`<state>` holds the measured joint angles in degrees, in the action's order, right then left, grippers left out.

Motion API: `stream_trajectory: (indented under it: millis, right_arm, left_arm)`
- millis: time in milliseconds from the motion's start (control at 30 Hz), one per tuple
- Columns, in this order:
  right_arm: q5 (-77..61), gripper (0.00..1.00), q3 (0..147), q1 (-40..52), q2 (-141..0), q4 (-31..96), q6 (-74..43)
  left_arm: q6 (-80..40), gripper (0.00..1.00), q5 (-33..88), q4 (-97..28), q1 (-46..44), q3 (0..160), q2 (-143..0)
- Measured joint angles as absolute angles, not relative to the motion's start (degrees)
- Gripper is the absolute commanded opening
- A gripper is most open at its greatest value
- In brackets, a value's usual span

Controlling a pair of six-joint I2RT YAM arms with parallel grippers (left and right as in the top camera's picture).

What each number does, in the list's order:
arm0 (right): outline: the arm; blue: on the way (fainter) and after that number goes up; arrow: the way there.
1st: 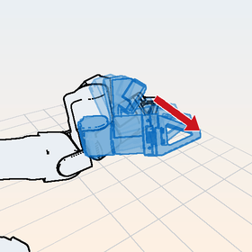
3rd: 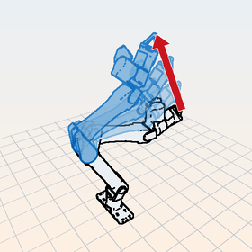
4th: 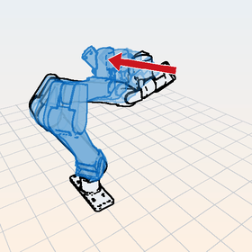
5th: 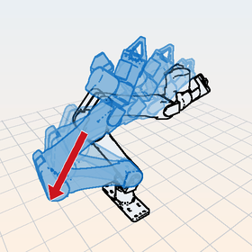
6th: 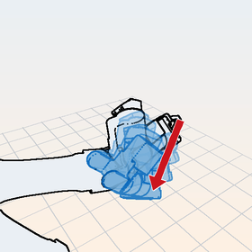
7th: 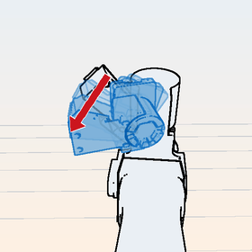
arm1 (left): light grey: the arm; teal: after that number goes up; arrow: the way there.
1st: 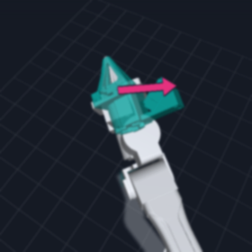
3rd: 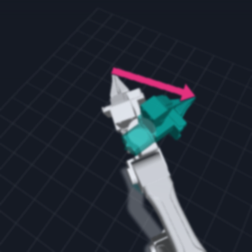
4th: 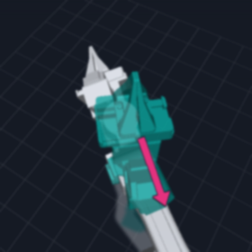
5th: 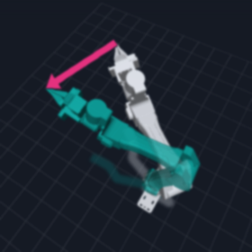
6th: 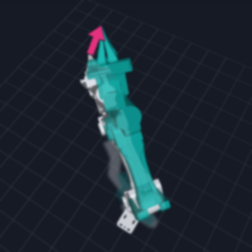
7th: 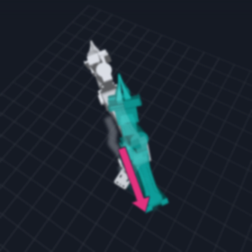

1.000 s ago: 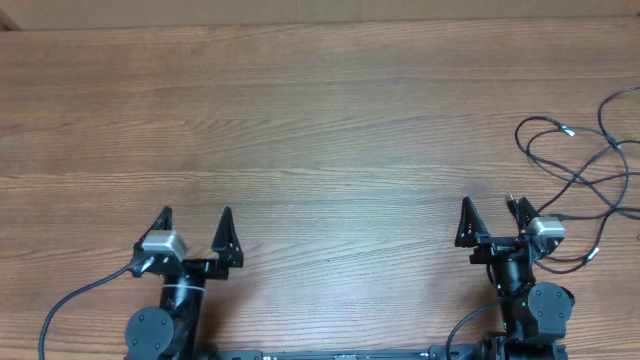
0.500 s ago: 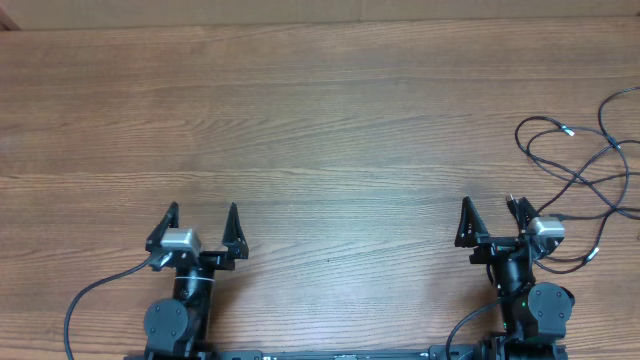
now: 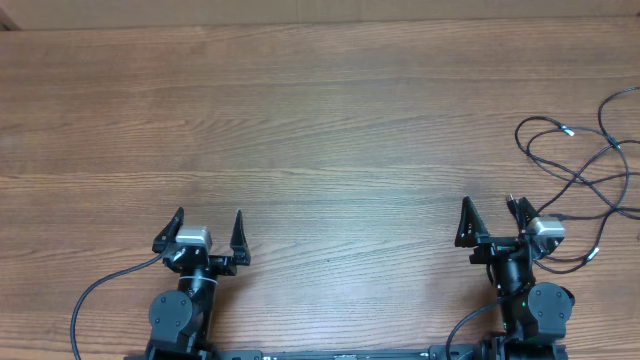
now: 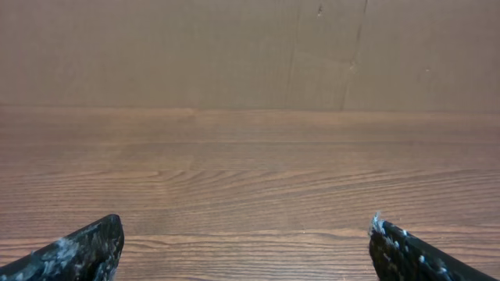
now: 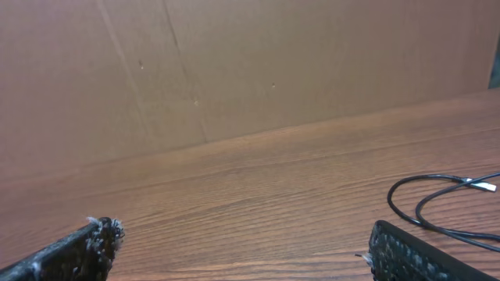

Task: Untangle cables

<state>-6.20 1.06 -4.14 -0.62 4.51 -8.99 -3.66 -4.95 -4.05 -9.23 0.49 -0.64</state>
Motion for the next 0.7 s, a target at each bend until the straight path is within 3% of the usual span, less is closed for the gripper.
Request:
stream_trajectory:
  millis: [700]
  right_arm:
    - [-6.2,1.00,1.1,-4.1,-0.6,4.5,-9.0]
  left_arm:
    - [-2.9,1.00,-4.9,-4.1,-9.2,0.5,-0.6]
